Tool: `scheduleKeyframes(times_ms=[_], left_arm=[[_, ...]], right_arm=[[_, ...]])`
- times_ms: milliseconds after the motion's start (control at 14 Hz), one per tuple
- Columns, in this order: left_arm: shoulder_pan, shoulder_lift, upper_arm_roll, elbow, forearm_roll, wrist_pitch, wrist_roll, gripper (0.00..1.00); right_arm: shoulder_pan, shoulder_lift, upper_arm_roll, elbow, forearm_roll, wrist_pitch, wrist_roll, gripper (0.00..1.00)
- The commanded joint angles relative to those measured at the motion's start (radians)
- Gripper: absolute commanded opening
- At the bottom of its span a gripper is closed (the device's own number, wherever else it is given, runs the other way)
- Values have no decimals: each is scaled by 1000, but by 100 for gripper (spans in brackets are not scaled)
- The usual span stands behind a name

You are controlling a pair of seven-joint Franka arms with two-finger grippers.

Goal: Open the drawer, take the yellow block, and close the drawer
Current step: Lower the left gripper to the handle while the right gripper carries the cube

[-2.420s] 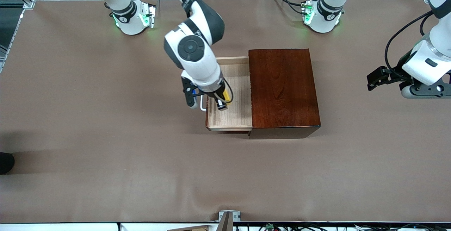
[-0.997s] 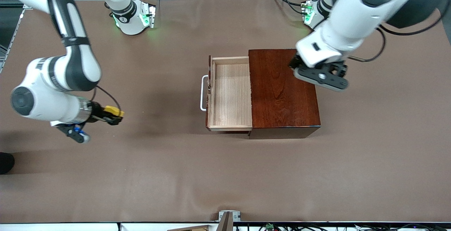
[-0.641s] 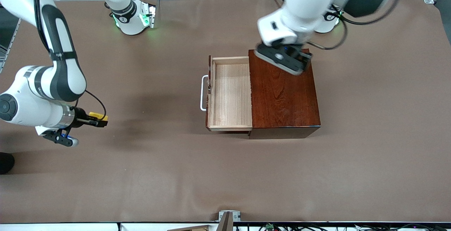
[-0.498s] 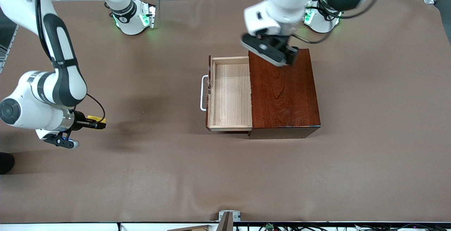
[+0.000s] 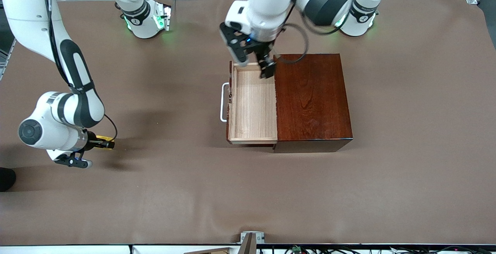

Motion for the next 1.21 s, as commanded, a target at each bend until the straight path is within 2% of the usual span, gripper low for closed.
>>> scheduleKeyframes(times_ms=[0,142,285,641,854,1068,1139], left_arm=[[-25,44,16,61,-5,12,50,100],[-28,49,16,61,-5,41,57,100],[-38,99,5,64,-5,127,58,100],[-110,291,15,119,-5,378,117,100],[-115,348,19,119,-4,434,240,100],[-126,389,48,120,-2,437,352,100],[-147,392,70,119,1,437,356,100]], right_arm=[[-22,16,17,7,-26,34,-8,0],[-22,24,19,7,-26,45,-8,0],[-19,36,19,7,-25,90,-8,0],[-19,47,24,7,-22,128,-52,1],[-17,48,24,5,-20,128,-60,24],[-19,48,24,5,-19,130,-66,32],[-17,48,24,5,-19,128,-66,45]])
